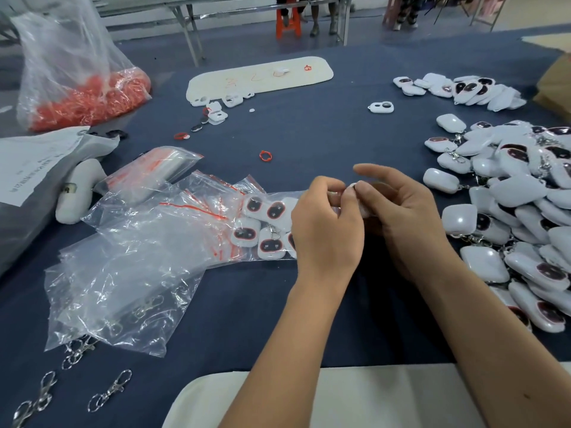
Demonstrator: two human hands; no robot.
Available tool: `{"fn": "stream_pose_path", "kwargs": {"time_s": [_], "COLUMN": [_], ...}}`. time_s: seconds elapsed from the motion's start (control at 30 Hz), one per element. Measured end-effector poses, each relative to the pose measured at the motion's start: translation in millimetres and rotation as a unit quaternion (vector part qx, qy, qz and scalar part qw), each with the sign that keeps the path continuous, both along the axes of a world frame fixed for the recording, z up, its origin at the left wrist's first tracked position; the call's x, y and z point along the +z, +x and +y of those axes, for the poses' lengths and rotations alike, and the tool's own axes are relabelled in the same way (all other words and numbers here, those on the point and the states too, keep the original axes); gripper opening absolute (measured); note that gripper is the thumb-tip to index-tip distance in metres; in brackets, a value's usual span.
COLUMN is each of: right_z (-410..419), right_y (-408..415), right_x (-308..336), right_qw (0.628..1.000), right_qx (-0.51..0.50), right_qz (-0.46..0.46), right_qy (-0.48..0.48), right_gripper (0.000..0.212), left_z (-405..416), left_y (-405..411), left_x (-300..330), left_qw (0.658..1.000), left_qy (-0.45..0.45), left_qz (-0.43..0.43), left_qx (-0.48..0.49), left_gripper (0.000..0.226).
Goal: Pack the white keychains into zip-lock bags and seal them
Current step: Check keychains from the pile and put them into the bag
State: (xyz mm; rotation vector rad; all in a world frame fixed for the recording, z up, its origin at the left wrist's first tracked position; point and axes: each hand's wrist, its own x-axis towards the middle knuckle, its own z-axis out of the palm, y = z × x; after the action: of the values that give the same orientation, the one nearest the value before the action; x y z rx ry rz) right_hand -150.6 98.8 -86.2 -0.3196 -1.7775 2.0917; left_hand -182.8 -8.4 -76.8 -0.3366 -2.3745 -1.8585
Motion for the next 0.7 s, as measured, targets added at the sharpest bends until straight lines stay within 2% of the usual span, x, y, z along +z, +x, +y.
{"fn": "stream_pose_path", "kwargs": {"time_s": [0.13, 0.27, 0.37, 0.53, 0.7], "right_z": [1, 1, 1, 4, 6], "right_y": [-1, 0, 0, -1, -2], "right_x": [-4, -2, -2, 0, -2], "right_qw": [0.998, 0.993, 0.989, 0.997, 0.997], "right_qx": [-0.057, -0.11, -0.143, -0.065, -0.071], "right_qz": [0.017, 0.042, 0.026, -0.006, -0.007], "right_qy": [-0.024, -0.013, -0.001, -0.038, 0.028], "right_gripper": [0.014, 0.021, 0.021, 0.023, 0.019], "left_z": [-1, 5, 7, 4, 6], "left_y": [-1, 5, 8, 8, 6], "left_x": [2, 2, 2, 4, 2], "left_qw": [0.997, 0.995, 0.994, 0.994, 0.996], "left_qy": [0.052, 0.061, 0.063, 0.092, 0.075], "left_qz": [-0.054, -0.055, -0.059, -0.024, -0.002], "left_qx": [-0.023, -0.064, -0.07, -0.05, -0.039], "left_gripper": [0.008, 0.016, 0.018, 0.013, 0.002]}}
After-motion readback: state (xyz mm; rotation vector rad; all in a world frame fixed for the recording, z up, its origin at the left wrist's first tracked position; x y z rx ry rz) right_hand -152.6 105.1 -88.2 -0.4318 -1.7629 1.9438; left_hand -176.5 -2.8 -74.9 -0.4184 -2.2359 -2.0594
